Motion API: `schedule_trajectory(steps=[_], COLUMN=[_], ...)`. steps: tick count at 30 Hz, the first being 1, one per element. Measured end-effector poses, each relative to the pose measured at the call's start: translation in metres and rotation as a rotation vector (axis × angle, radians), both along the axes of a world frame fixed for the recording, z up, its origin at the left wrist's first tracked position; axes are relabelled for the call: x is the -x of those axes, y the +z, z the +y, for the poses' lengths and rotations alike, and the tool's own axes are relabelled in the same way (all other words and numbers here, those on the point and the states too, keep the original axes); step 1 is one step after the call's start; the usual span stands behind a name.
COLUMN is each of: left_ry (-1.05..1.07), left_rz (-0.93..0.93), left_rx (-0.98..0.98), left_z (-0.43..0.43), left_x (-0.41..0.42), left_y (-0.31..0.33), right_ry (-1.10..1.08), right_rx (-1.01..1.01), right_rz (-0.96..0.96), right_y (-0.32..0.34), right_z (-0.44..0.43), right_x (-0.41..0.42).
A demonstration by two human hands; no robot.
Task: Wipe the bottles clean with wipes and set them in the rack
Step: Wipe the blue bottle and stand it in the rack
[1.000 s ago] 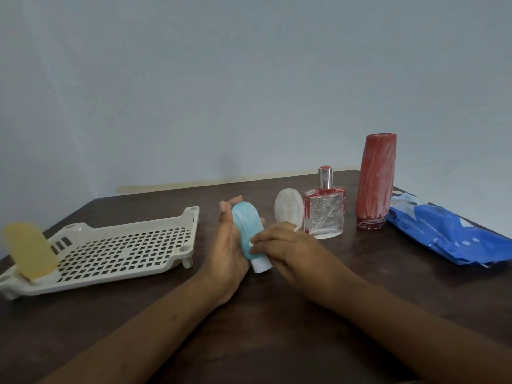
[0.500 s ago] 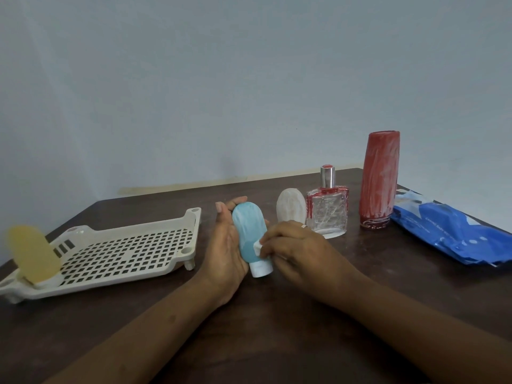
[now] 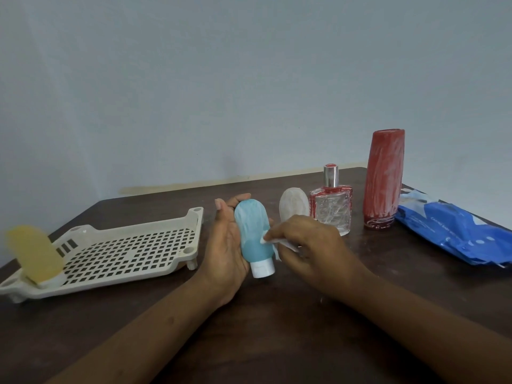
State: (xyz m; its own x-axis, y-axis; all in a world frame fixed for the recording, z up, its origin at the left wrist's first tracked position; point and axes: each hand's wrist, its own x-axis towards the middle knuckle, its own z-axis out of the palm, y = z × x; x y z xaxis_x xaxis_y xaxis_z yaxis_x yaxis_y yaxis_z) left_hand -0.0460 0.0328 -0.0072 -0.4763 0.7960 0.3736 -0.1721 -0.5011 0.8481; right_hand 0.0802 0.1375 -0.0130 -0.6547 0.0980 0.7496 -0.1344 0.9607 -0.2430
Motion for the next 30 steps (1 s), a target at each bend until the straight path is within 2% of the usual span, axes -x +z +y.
schedule_trajectory(steps=[6, 11, 18, 23, 30], left_ry=[-0.056, -0.049, -0.077, -0.094, -0.104], left_rz=[-0.032, -0.038, -0.125, -0.136, -0.142], left_rx=[0.012, 0.016, 0.020, 0.046, 0.045], left_z=[0.002, 0.003, 0.002, 0.005, 0.002], left_x=[-0.002, -0.003, -0.005, -0.016, -0.016], left_y=[-0.001, 0.001, 0.004, 0.000, 0.003], right_ry=[-0.058, -0.084, -0.058, -0.146, -0.014], right_rx=[0.043, -0.004, -0.149, 0.006, -0.189], right_rz=[0.037, 0.077, -0.051, 0.066, -0.042], right_y=[0.000, 0.000, -0.002, -0.001, -0.002], right_z=[0.008, 0.006, 0.001, 0.007, -0.003], right_x=[0.004, 0.006, 0.002, 0.008, 0.003])
